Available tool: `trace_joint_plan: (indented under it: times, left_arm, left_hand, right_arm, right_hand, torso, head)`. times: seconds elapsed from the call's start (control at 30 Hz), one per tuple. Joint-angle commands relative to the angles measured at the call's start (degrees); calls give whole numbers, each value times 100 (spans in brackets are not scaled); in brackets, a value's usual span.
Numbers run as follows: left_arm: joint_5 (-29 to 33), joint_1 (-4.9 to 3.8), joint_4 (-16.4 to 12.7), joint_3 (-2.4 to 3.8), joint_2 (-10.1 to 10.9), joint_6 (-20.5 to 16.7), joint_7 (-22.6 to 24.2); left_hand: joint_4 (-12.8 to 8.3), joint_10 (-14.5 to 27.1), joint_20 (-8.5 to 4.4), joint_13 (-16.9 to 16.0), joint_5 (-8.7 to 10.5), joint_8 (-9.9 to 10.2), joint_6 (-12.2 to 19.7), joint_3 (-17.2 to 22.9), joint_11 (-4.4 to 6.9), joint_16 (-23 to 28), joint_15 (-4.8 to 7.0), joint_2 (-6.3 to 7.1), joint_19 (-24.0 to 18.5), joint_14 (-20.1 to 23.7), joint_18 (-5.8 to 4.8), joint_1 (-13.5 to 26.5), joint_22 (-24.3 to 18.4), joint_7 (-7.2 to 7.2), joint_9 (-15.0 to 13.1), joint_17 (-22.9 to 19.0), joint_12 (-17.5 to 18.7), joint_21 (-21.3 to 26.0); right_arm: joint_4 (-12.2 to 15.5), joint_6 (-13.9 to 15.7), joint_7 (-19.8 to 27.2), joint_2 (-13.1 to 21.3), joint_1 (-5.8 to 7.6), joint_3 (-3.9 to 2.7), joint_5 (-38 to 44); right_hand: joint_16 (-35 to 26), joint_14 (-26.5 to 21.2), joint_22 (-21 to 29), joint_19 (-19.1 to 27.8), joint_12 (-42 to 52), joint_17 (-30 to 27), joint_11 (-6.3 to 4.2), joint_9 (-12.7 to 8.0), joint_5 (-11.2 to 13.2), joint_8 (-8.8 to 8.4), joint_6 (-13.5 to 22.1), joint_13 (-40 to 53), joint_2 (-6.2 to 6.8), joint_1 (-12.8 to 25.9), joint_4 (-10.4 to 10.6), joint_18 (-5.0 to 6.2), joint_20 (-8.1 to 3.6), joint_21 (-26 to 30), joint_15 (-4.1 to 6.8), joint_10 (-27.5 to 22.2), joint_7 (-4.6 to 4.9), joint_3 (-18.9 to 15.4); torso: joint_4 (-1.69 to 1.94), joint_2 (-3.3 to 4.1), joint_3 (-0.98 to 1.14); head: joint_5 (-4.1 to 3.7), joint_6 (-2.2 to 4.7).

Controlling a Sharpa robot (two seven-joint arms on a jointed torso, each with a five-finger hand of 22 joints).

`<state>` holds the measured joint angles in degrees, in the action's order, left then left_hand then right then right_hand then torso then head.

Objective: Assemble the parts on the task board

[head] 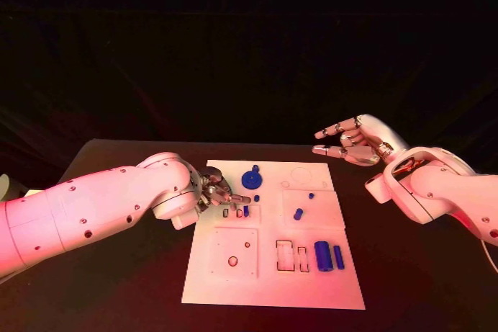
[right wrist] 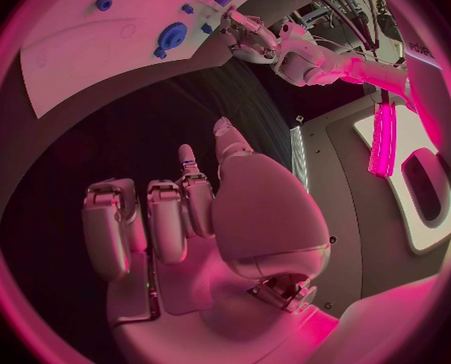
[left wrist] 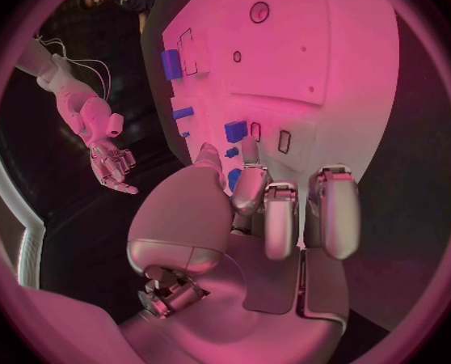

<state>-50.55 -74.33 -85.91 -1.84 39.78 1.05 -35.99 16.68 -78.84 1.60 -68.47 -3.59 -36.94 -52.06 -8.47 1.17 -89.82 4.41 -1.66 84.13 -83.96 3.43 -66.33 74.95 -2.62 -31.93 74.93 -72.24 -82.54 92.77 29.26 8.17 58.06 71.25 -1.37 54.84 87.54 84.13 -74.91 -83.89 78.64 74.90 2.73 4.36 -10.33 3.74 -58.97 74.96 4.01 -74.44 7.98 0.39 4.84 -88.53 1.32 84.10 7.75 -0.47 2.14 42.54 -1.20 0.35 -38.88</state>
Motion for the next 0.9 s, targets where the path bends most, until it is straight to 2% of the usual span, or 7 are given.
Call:
trace_joint_plan:
  times: [0.03,0.43,0.77,0.9]
  left_arm:
    - [-360,-33,71,1,-101,237,-163]
    - [-582,-105,317,-6,-408,649,-221]
    - [-669,-118,438,-19,-571,921,-250]
    - [-674,-119,481,-27,-612,975,-256]
  left_hand:
    - [-1,-25,-35,-17,19,-42,41,-38,28,-18,55,-9,176,-604,-73,60,141,-2,-14,1507,-37,-38]
    - [-23,-48,-42,-58,-23,-113,62,-65,39,-18,63,-52,202,-604,-89,11,224,11,-96,1507,-76,-80]
    - [-42,-67,-49,-96,-100,-176,82,-79,49,-18,71,-57,222,-604,-102,-77,292,22,-174,1507,-110,-113]
    - [-46,-72,-51,-104,-119,-194,88,-78,52,-18,73,-64,226,-604,-105,-105,306,25,-199,1507,-118,-120]
  right_arm:
    - [-26,-120,-65,-23,2,-1,-20]
    - [-86,-169,-119,-56,2,1,-9]
    - [-106,-191,-138,-59,1,2,-8]
    - [-109,-199,-143,-57,1,2,-8]
  right_hand:
    - [-28,473,-1212,-431,-28,1018,11,9,-20,21,-29,931,-9,-47,-7,37,7,21,-5,107,-6,-41]
    - [-35,471,-1204,-427,-35,1007,11,9,-43,21,-30,926,-15,-53,-9,39,5,26,-4,104,-6,-49]
    - [-43,468,-1191,-420,-48,993,11,9,-57,20,-29,919,-17,-54,-10,43,5,33,-4,99,-6,-55]
    - [-43,468,-1191,-420,-48,993,11,9,-57,20,-29,919,-17,-54,-10,43,5,33,-4,99,-6,-55]
  torso:
    - [5,-1,-8]
    - [4,0,-11]
    - [11,-5,-14]
    - [3,-5,-15]
  head:
    - [14,-10]
    - [35,-34]
    - [48,-41]
    - [53,-45]
